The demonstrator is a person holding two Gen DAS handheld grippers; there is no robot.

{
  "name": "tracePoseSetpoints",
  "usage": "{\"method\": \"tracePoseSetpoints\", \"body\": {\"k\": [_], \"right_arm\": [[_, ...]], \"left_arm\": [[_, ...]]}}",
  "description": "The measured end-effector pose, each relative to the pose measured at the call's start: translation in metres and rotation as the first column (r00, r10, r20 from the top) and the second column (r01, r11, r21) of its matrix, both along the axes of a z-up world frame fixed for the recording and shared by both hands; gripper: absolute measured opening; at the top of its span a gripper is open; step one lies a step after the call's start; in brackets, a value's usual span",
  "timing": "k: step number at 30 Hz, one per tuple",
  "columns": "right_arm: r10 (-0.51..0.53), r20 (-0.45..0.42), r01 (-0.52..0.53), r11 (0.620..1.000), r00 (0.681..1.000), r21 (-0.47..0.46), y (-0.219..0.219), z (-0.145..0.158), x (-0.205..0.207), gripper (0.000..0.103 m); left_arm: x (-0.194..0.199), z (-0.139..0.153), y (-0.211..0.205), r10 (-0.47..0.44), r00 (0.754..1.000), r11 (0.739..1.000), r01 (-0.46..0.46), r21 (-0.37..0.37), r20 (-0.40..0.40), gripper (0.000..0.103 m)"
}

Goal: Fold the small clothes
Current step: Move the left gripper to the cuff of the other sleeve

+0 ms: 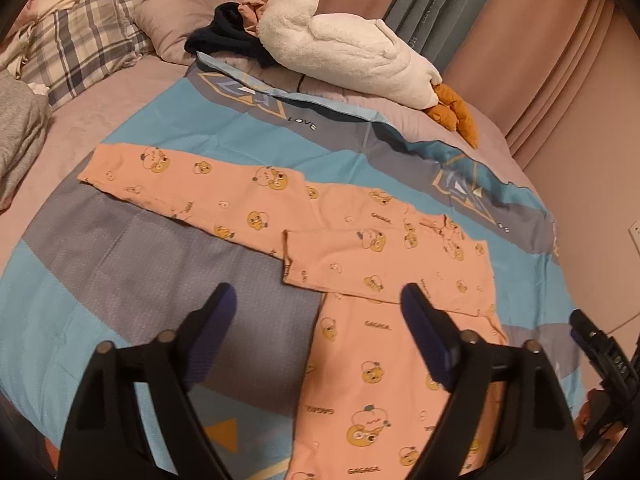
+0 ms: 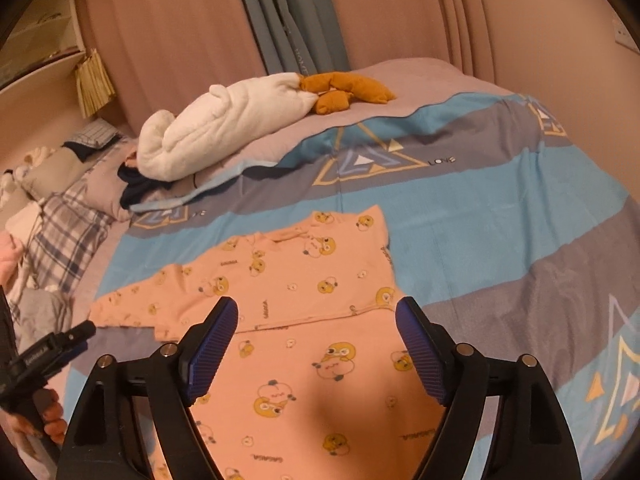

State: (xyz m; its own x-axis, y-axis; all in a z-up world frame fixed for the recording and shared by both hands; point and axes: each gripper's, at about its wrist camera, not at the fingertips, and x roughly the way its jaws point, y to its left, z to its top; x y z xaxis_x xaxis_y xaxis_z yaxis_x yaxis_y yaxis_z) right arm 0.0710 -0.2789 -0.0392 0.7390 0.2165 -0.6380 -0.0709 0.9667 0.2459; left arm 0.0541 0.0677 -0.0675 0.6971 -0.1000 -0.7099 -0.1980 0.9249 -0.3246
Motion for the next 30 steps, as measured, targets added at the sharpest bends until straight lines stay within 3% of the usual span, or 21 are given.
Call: {"method": "tracePoseSetpoints", "body": {"k": [4, 11, 20, 24, 30], "right_arm": [[0.01, 0.014, -0.01, 0.999, 1.0, 0.037, 0.002, 0.0, -0.008, 0.101], [0.018, 0.031, -0.019, 0.999, 0.999, 0.05, 0.01, 0.005, -0.018, 0.101], [0.022, 0.063, -0.024, 0.999, 0.998, 0.036, 0.03, 0.013, -0.021, 0.101], [0.031, 0.06, -0.032, 0.999, 0.998, 0.012, 0.04, 0.008, -0.016, 0.101], [0.047, 0.031, -0.047, 0.999, 0.998, 0.011, 0.053, 0.001, -0.008, 0.101]], "left_arm": [[-0.004, -0.004, 0.001, 0.006, 1.0, 0.999, -0.005, 0.039, -0.013, 0.091], [-0.005, -0.007, 0.017, 0.037, 0.999, 0.998, -0.034, 0.058, -0.038, 0.092], [-0.002, -0.015, 0.06, 0.141, 0.988, 0.99, -0.141, -0.001, -0.063, 0.091], [0.001, -0.021, 0.09, 0.202, 0.977, 0.978, -0.205, -0.038, -0.071, 0.091], [0.008, -0.036, 0.145, 0.325, 0.94, 0.941, -0.332, -0.067, -0.101, 0.09]]}}
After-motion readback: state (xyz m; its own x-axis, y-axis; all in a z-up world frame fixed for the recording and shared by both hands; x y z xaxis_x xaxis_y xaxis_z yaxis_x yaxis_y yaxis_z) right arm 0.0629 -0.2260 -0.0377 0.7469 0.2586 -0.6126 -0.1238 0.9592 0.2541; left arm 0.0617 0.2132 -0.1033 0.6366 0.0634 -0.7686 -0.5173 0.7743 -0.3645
